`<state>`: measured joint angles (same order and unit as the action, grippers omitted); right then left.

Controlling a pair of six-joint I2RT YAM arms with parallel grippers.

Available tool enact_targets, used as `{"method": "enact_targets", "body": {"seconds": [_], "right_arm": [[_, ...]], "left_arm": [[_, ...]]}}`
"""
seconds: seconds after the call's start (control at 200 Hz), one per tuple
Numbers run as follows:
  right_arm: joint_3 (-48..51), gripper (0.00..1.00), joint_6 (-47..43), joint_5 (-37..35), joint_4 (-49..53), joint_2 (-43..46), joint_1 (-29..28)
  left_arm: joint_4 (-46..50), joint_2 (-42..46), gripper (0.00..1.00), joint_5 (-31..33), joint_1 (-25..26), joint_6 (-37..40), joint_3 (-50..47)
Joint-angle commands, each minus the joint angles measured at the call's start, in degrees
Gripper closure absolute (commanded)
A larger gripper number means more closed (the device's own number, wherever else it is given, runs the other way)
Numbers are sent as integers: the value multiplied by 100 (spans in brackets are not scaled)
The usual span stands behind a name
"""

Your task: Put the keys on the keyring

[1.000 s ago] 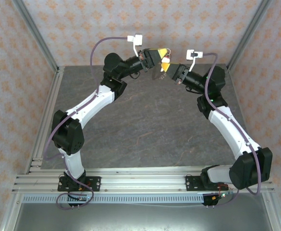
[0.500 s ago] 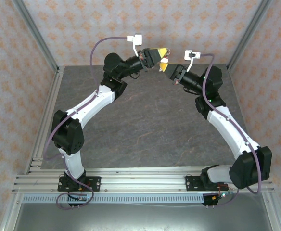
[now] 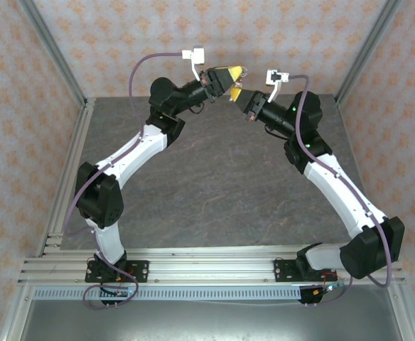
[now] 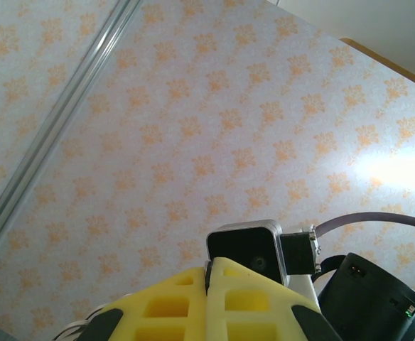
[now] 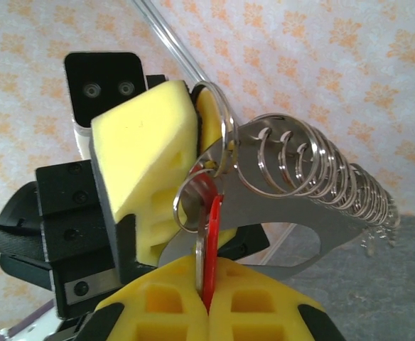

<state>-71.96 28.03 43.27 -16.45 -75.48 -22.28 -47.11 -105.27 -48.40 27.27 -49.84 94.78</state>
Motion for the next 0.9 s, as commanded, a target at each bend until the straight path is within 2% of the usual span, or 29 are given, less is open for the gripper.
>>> {"method": "enact_targets", "body": {"seconds": [0.0, 0.205, 0.33, 0.575, 0.896], "right_arm": [[-34, 100, -329, -109, 414, 92, -259], [129, 100, -334, -1267, 882, 464, -192], [174, 100, -427, -1639, 1074, 652, -180], [-233, 100, -672, -1375, 1587, 482, -234], [-456, 100, -592, -757, 1474, -1, -494]], "left_arm": [[-137, 86, 100, -134, 214, 86, 49], [167, 146, 100, -108, 215, 366, 9], [373, 199, 100, -92, 209, 588, -60], [607, 221, 100, -46, 231, 818, -118], [504, 126, 100, -20, 272, 718, -56]]}}
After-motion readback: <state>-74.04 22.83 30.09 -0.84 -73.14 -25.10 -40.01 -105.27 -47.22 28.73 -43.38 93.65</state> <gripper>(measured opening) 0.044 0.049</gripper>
